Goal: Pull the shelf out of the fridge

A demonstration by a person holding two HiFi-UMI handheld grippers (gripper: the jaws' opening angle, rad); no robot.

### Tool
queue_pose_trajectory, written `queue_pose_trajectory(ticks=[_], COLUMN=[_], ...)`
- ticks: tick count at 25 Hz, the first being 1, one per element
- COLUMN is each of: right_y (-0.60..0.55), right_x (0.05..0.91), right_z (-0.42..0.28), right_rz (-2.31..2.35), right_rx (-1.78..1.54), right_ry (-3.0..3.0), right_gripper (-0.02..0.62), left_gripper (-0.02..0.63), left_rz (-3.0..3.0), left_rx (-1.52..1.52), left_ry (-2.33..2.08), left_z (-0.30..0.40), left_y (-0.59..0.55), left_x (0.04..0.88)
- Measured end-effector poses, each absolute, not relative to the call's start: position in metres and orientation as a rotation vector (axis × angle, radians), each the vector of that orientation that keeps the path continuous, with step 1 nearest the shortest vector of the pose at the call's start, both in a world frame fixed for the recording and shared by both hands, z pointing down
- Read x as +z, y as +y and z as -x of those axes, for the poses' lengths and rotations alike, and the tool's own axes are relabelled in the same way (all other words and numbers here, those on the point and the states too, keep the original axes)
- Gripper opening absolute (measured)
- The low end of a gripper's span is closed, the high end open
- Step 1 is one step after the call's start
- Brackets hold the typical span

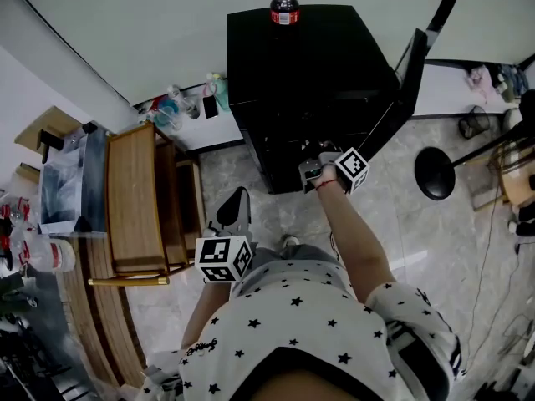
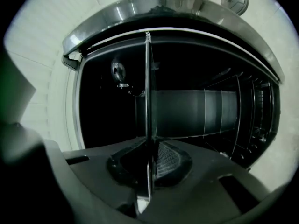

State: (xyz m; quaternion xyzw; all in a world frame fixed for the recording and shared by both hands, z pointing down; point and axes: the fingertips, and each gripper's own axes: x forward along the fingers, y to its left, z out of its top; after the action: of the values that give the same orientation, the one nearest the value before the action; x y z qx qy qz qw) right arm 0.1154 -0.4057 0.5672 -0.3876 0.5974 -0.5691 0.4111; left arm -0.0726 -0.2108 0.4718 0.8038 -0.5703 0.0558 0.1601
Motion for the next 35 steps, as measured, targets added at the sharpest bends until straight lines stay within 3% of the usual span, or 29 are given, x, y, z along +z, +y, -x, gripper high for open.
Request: queue_pose_trajectory(ticks=[35], right_y=[-0.315], right_x=[0.567], right_z=[-0.129], right_rz=[0.980], right_rx=[-1.451], right_ry=[1.491], right_gripper=[0.006], left_gripper=[0.012], left_rz=[-2.339], left_rx=[0.106], left_ry=[-1.607], left_z=[0.057], left_y=[-0.200], left_x=[0.465])
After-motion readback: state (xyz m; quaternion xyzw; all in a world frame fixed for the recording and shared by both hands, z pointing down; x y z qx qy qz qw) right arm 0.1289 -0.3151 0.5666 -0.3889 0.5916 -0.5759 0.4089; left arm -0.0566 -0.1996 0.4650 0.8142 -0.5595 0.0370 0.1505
